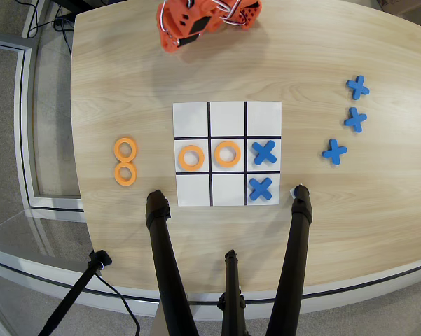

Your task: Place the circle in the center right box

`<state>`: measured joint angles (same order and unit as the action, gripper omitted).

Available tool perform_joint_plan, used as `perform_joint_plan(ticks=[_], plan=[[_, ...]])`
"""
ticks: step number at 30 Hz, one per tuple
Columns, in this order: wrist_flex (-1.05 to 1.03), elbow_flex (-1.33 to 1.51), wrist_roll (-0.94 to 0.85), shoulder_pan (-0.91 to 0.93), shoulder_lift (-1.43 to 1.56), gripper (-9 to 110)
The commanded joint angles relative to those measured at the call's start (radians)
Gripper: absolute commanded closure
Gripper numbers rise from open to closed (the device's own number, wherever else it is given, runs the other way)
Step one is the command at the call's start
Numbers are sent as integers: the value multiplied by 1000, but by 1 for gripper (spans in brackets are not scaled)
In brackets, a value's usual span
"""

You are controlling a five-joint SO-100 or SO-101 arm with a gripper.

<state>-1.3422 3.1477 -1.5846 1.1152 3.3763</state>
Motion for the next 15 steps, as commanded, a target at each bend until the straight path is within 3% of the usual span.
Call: perform_joint_plan(ticks=[1, 7, 15], plan=[[5, 55, -32, 230, 18, 102], [-2, 55, -69, 558, 18, 102], [-8, 55, -61, 612, 18, 102]])
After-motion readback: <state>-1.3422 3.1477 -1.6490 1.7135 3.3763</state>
